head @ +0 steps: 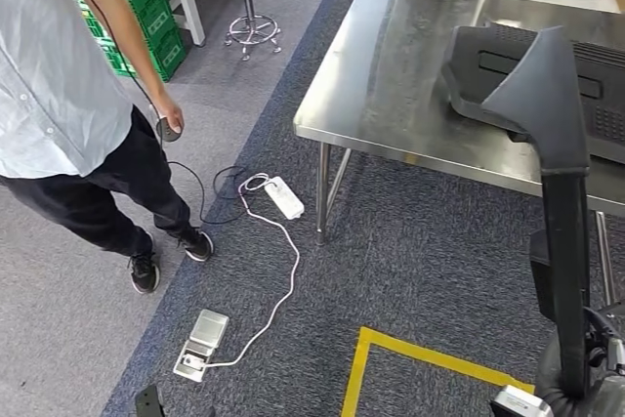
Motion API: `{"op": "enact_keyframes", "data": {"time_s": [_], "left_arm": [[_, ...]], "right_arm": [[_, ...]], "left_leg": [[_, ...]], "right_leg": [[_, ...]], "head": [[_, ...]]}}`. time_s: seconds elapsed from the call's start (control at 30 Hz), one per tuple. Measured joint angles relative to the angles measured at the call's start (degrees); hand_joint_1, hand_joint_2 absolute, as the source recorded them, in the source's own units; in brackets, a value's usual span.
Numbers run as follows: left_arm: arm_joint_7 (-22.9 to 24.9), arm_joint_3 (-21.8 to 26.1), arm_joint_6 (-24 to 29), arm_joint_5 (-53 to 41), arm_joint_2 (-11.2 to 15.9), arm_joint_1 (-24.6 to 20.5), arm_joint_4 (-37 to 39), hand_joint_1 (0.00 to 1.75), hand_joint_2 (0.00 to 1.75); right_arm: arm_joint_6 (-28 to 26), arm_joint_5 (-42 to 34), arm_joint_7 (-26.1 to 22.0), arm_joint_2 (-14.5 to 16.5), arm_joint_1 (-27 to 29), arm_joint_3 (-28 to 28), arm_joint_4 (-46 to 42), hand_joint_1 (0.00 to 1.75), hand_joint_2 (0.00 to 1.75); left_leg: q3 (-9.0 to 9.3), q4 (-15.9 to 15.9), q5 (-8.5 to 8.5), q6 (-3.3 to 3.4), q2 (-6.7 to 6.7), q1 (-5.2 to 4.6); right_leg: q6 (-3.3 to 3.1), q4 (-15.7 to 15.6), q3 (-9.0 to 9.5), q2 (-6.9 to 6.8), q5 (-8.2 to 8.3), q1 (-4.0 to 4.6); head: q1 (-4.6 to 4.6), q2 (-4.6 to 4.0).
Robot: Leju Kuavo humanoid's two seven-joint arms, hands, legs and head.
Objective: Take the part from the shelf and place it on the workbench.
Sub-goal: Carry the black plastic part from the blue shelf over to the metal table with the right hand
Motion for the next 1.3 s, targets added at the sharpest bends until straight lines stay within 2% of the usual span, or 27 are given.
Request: {"op": "enact_keyframes", "data": {"time_s": [0.03, 0.07, 0.1, 0.13, 0.2, 0.23, 0.27, 0.33, 0.37, 0.43, 0.5, 0.57, 0.6, 0.73, 0.77, 0.87, 0.93, 1.0, 1.03, 1.1, 1.13, 1.17, 1.2, 1.27, 1.3], "left_arm": [[0.01, 0.0, 0.01, 0.01, 0.02, 0.07, 0.0, 0.0, 1.75], [0.01, 0.0, 0.01, 0.03, 0.04, 0.13, 0.0, 0.0, 1.75], [0.02, 0.0, 0.01, 0.05, 0.05, 0.17, 0.0, 0.0, 1.75], [0.02, 0.0, 0.01, 0.07, 0.06, 0.17, 0.0, 0.0, 1.75], [0.02, 0.01, 0.01, 0.06, 0.1, 0.14, 0.0, 0.0, 1.75], [0.02, 0.01, 0.01, 0.02, 0.13, 0.13, 0.0, 0.0, 1.75], [0.03, 0.01, 0.01, -0.01, 0.16, 0.11, 0.0, 0.0, 1.75], [0.04, 0.01, 0.02, -0.01, 0.2, 0.06, 0.0, 0.0, 1.75], [0.05, 0.01, 0.02, 0.04, 0.2, 0.02, 0.0, 0.0, 1.75], [0.04, 0.0, 0.02, 0.06, 0.17, -0.05, 0.0, 0.0, 1.75], [0.04, 0.0, 0.01, 0.03, 0.15, 0.02, 0.0, 0.0, 1.75], [0.03, 0.0, 0.02, 0.0, 0.15, 0.13, 0.0, 0.0, 1.75], [0.02, 0.0, 0.02, 0.0, 0.16, 0.15, 0.0, 0.0, 1.75], [0.02, 0.01, 0.03, 0.02, 0.17, 0.18, 0.0, 0.0, 1.75], [0.01, 0.02, 0.02, 0.02, 0.15, 0.16, 0.0, 0.0, 1.75], [-0.05, 0.02, 0.01, 0.0, 0.1, 0.17, 0.0, 0.0, 1.75], [-0.09, 0.02, 0.01, 0.03, 0.09, 0.21, 0.0, 0.0, 1.75], [-0.12, 0.02, 0.01, 0.05, 0.08, 0.15, 0.0, 0.0, 1.75], [-0.14, 0.02, 0.01, 0.03, 0.09, 0.15, 0.0, 0.0, 1.75], [-0.15, 0.02, 0.01, 0.01, 0.1, 0.29, 0.0, 0.0, 1.75], [-0.15, 0.02, 0.01, 0.02, 0.11, 0.38, 0.0, 0.0, 1.75], [-0.15, 0.02, 0.01, 0.04, 0.12, 0.45, 0.0, 0.0, 1.75], [-0.16, 0.02, 0.01, 0.05, 0.13, 0.46, 0.0, 0.0, 1.75], [-0.17, 0.03, 0.01, 0.05, 0.16, 0.44, 0.0, 0.0, 1.75], [-0.18, 0.03, 0.0, 0.03, 0.18, 0.41, 0.0, 0.0, 1.75]], "right_arm": [[0.01, -0.01, 0.0, 0.0, -0.03, 0.0, 0.05, 1.75, 1.75], [0.01, -0.02, 0.0, 0.0, -0.03, 0.0, 0.13, 1.75, 1.75], [0.02, -0.02, 0.0, -0.01, -0.03, 0.0, 0.2, 1.75, 1.75], [0.02, -0.03, 0.0, -0.01, -0.04, 0.01, 0.26, 1.75, 1.75], [0.02, -0.06, 0.0, -0.01, -0.06, 0.01, 0.32, 1.75, 1.75], [0.03, -0.08, 0.0, -0.01, -0.1, 0.02, 0.34, 1.75, 1.75], [0.03, -0.09, 0.0, -0.01, -0.12, 0.02, 0.36, 1.75, 1.75], [0.04, -0.11, 0.01, -0.02, -0.09, 0.03, 0.38, 1.75, 1.75], [0.04, -0.13, 0.01, -0.04, -0.02, 0.04, 0.38, 1.75, 1.75], [0.02, -0.14, 0.01, -0.1, -0.08, 0.09, 0.36, 1.75, 1.75], [0.01, -0.11, 0.01, -0.17, -0.2, 0.19, 0.37, 1.75, 1.75], [0.02, -0.1, 0.02, -0.22, -0.17, 0.25, 0.44, 1.75, 1.75], [0.02, -0.1, 0.02, -0.23, -0.14, 0.25, 0.46, 1.75, 1.75], [0.02, -0.13, 0.07, -0.25, -0.1, 0.25, 0.53, 1.75, 1.75], [0.02, -0.14, 0.11, -0.27, -0.07, 0.26, 0.55, 1.75, 1.75], [0.02, -0.13, 0.17, -0.31, -0.07, 0.34, 0.56, 1.75, 1.75], [0.02, -0.13, 0.18, -0.31, 0.02, 0.34, 0.55, 1.75, 1.75], [0.01, -0.09, 0.18, -0.31, -0.02, 0.36, 0.46, 1.75, 1.75], [0.01, -0.05, 0.18, -0.31, -0.07, 0.4, 0.44, 1.75, 1.75], [0.01, -0.01, 0.17, -0.31, -0.12, 0.45, 0.46, 1.75, 1.75], [0.01, -0.01, 0.17, -0.31, -0.08, 0.47, 0.5, 1.75, 1.75], [0.02, 0.01, 0.17, -0.31, -0.05, 0.48, 0.53, 1.75, 1.75], [0.02, 0.03, 0.18, -0.31, -0.03, 0.49, 0.56, 1.75, 1.75], [0.02, 0.1, 0.19, -0.31, -0.01, 0.51, 0.58, 1.75, 1.75], [0.02, 0.15, 0.2, -0.31, -0.02, 0.54, 0.59, 1.75, 1.75]], "left_leg": [[-1.82, 3.48, -1.13, 0.02, -0.18, -0.03], [-3.01, 5.47, -1.26, 0.07, -0.3, -0.05], [-3.2, 5.25, -0.21, 0.19, -0.38, -0.06], [-2.37, 2.82, 1.82, 0.37, -0.53, -0.05], [0.52, -4.48, 6.02, 0.85, -1.79, -0.03], [1.64, -7.28, 7.06, 1.0, -2.57, -0.02], [2.2, -8.78, 7.33, 1.08, -3.23, -0.07], [2.42, -9.52, 7.06, 1.26, -3.38, -0.23], [2.48, -9.66, 7.13, 1.48, -3.1, -0.21], [2.76, -9.96, 7.19, 2.01, -2.36, 0.06], [2.97, -10.04, 7.05, 2.4, -1.47, 0.16], [3.04, -10.04, 6.91, 2.55, -0.8, 0.14], [3.04, -10.03, 6.88, 2.56, -0.65, 0.14], [3.12, -10.03, 6.8, 2.52, -0.36, 0.15], [3.4, -10.03, 6.6, 2.38, -0.02, 0.16], [4.34, -10.04, 5.72, 1.24, 1.29, -0.14], [4.6, -10.18, 5.4, 0.54, 1.79, -0.14], [4.13, -8.64, 4.01, 0.1, 1.19, 0.01], [2.99, -6.06, 2.45, 0.0, 0.6, 0.04], [-0.76, 1.6, -0.89, 0.0, -0.18, -0.02], [-2.48, 4.81, -1.79, 0.02, -0.32, -0.05], [-3.29, 5.94, -1.45, 0.09, -0.38, -0.06], [-3.01, 4.71, 0.06, 0.21, -0.43, -0.05], [-0.26, -2.15, 4.51, 0.62, -1.02, -0.04], [1.2, -5.63, 6.03, 0.76, -1.47, -0.02]], "right_leg": [[-0.12, 0.02, 0.04, 0.42, -0.04, 0.06], [-0.18, 0.04, 0.12, 0.92, -0.1, 0.11], [-0.2, 0.07, 0.25, 1.45, -0.18, 0.15], [-0.16, 0.09, 0.47, 2.01, -0.28, 0.16], [0.12, 0.18, 0.82, 2.99, -0.58, 0.19], [0.38, 0.32, 0.76, 3.47, -0.69, 0.2], [0.7, 0.42, 0.59, 3.83, -0.75, 0.14], [1.41, 0.45, 0.22, 4.58, -0.72, -0.1], [1.73, 0.55, 0.19, 4.51, -0.88, -0.21], [2.32, 2.98, -0.84, 3.07, -2.53, -0.21], [2.89, 9.8, -4.15, 1.09, -5.89, -0.26], [3.22, 15.8, -7.2, 0.48, -8.22, -0.39], [3.28, 17.08, -7.87, 0.42, -8.6, -0.42], [3.35, 18.0, -8.49, 0.34, -8.32, -0.48], [3.32, 14.73, -7.01, -0.02, -6.15, -0.51], [2.35, 1.79, -1.21, -1.75, -0.03, 0.04], [1.54, 0.74, -0.87, -1.5, 0.04, 0.17], [0.72, 0.36, -0.71, -0.91, 0.23, -0.04], [0.36, 0.21, -0.6, -0.62, 0.28, -0.16], [0.0, 0.2, -0.57, 0.12, 0.17, -0.03], [-0.08, 0.2, -0.52, 0.61, 0.11, 0.02], [-0.11, 0.21, -0.42, 1.13, 0.06, 0.06], [-0.08, 0.22, -0.27, 1.67, -0.01, 0.08], [0.09, 0.25, 0.16, 2.65, -0.26, 0.07], [0.29, 0.38, 0.29, 3.1, -0.43, 0.16]], "head": [[-0.01, 0.0], [-0.01, 0.0], [-0.01, 0.0], [-0.01, 0.0], [0.03, 0.0], [0.05, 0.0], [0.07, 0.0], [0.05, 0.0], [0.04, 0.0], [0.14, 0.0], [0.21, 0.0], [0.2, 0.0], [0.2, 0.0], [0.19, 0.0], [0.19, 0.0], [0.1, 0.0], [0.05, 0.0], [0.04, 0.0], [0.0, 0.0], [-0.07, 0.0], [-0.09, 0.0], [-0.09, 0.0], [-0.09, 0.0], [-0.08, 0.0], [-0.06, 0.0]]}}
